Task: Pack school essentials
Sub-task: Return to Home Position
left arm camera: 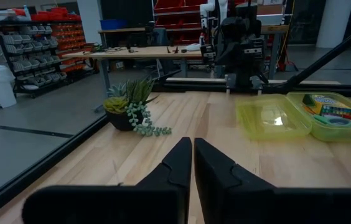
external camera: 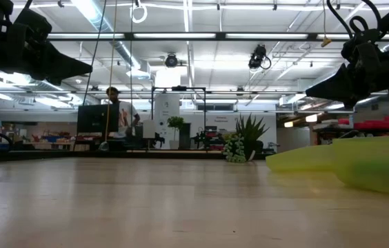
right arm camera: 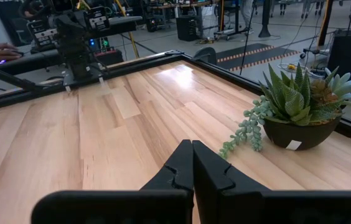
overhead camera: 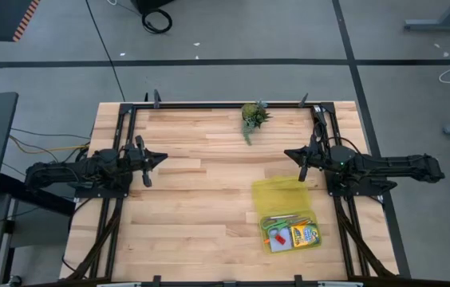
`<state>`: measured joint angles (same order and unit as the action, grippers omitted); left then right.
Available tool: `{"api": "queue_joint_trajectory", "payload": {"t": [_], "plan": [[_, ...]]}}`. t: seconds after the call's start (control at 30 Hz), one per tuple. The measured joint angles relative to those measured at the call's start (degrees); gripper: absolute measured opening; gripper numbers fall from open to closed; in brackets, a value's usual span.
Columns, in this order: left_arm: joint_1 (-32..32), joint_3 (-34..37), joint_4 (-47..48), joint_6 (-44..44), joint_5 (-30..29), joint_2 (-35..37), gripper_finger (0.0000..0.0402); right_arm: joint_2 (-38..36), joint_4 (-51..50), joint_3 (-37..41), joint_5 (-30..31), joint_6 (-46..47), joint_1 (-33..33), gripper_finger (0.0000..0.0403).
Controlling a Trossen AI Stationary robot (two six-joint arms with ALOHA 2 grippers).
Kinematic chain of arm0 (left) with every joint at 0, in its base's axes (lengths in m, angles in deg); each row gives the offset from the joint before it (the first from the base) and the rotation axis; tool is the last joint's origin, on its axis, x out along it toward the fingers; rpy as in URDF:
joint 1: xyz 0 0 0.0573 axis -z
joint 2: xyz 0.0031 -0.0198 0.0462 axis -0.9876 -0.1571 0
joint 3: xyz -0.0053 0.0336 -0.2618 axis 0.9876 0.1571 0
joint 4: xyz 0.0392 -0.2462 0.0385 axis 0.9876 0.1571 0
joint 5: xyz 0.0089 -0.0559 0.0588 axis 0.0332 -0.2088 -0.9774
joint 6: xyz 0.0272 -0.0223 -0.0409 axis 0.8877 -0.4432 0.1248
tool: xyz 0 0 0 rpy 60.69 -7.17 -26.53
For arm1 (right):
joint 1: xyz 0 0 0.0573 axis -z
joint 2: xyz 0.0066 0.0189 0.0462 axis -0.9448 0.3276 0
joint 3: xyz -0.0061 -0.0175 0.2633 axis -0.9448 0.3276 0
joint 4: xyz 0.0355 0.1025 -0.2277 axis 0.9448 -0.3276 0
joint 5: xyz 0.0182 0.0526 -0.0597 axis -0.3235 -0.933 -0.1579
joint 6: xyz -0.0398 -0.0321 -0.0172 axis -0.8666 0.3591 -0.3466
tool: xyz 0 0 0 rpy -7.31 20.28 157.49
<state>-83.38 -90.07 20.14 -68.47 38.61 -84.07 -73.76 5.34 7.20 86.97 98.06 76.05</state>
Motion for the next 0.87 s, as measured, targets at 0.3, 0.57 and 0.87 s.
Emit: {"api": "queue_joint_trajectory", "payload": {"t": [0.3,0.57,0.87], "plan": [[0.0,0.0,0.02,0.0,0.0,-0.02,0.0035,-0.01,0.0,0.0,0.0,0.0,0.01,0.0007],[0.02,0.0,0.0,-0.02,0.0,0.0,0.0026,-0.02,0.0,0.0,0.0,0.0,0.01,0.0007],[0.01,0.01,0.01,0.0,0.0,0.0,0.0033,-0.02,0.0,0.0,0.0,0.0,0.01,0.0007]]}}
